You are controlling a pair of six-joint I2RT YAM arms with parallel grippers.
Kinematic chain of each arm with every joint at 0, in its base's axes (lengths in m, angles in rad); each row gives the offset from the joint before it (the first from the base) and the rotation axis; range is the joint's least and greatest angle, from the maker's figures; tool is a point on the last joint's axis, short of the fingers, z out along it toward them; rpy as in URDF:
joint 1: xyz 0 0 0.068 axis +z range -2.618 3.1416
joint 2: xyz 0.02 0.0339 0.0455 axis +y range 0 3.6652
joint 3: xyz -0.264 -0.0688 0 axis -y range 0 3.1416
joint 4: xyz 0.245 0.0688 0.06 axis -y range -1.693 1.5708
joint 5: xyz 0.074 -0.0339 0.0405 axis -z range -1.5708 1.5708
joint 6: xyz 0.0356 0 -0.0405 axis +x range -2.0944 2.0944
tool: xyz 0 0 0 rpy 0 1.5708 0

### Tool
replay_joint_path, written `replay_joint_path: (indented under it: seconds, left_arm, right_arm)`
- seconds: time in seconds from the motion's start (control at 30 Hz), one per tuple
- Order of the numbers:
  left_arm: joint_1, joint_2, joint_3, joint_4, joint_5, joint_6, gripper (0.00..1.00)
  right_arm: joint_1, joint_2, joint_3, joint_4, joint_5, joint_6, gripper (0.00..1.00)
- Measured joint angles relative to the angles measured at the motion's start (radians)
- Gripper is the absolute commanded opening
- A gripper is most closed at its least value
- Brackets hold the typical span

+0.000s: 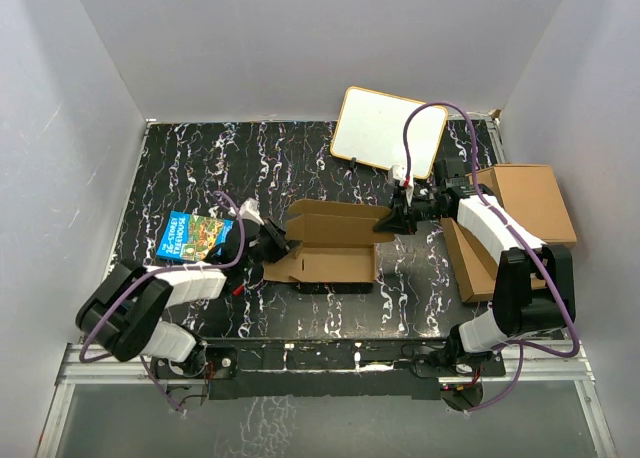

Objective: Fold the paper box

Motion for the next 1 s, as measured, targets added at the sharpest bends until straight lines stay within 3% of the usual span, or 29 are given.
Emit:
replay_joint_path:
  seconds: [0.2,0.5,0.7,0.8,0.9,1.0]
  left_arm:
    - [0.006,-0.175,-0.011,-0.140,0.001,0.125,0.27]
    - [0.027,-0.500,0.038,-0.495,0.000,0.538,0.28]
    - [0.030,-0.656,0.095,-0.663,0.001,0.890,0.48]
    - [0.032,-0.729,0.100,-0.668,0.016,1.081,0.50]
    - [0.043,-0.788,0.071,-0.602,0.080,1.257,0.39]
    - [0.069,-0.778,0.035,-0.536,0.175,1.365,0.46]
  right_arm:
    - [0.003,0.000,0.002,-0.025,-0.014,-0.030,0.08]
    - [0.006,0.027,0.072,-0.168,-0.035,-0.148,0.08]
    - [0.009,0.037,0.117,-0.276,-0.043,-0.232,0.08]
    - [0.009,0.043,0.150,-0.338,-0.047,-0.284,0.08]
    - [0.009,0.053,0.171,-0.401,-0.051,-0.338,0.08]
    - [0.009,0.064,0.177,-0.450,-0.052,-0.375,0.08]
